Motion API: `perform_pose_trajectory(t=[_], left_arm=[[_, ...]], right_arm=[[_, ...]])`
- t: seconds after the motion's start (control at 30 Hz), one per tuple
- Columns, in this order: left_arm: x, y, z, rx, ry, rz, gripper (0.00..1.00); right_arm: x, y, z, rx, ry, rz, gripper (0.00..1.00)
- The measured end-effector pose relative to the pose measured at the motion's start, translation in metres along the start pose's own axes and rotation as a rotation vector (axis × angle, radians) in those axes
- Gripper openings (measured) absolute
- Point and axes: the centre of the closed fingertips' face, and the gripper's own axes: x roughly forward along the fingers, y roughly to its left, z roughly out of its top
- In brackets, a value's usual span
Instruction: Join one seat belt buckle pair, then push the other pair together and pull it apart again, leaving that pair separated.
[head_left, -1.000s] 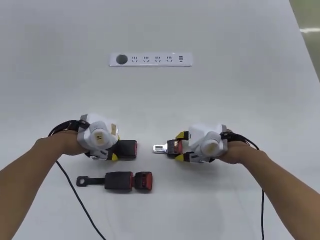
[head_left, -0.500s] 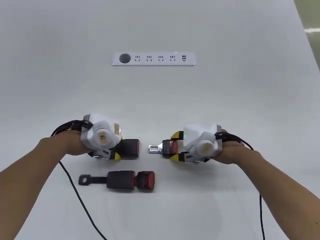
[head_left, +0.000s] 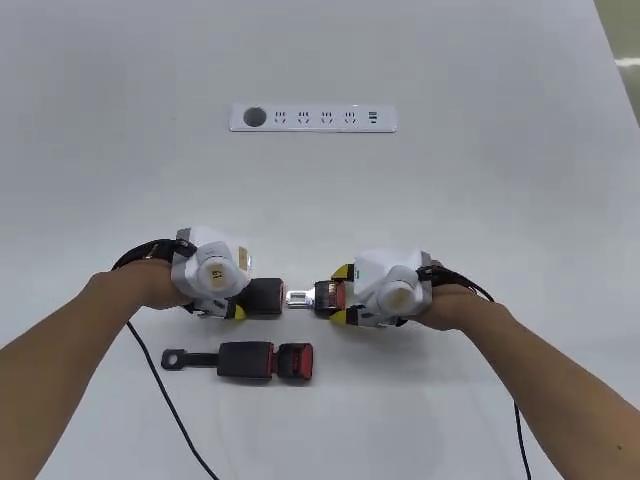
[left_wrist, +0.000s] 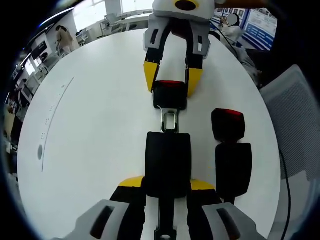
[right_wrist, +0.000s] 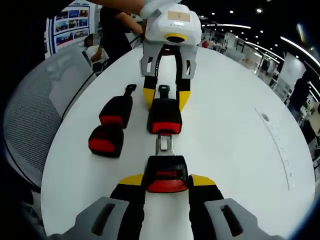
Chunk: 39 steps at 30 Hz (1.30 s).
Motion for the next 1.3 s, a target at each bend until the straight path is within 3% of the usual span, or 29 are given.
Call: perform_pose_trajectory(t=[0.3,0.5,0.77,1.3], left_arm=[[0.004,0.003,-0.005,-0.005,-0.004,0.004,0.32],[0.000,0.001,0.000,-0.007,-0.005,0.008,0.32],[-0.003,-0.001,0.003,-0.024,-0.023,0.013,0.32],[0.004,0.004,-0.004,-0.012,-0.015,0.012,0.31]], right_arm=[[0.008,-0.002,0.010,-0.004,-0.004,0.001,0.30],[0.011,0.000,0.018,0.005,-0.018,-0.007,0.30],[0.010,-0.002,0.017,0.025,-0.010,-0.017,0.30],[0.019,-0.001,0.024,0.084,0.001,-0.043,0.29]])
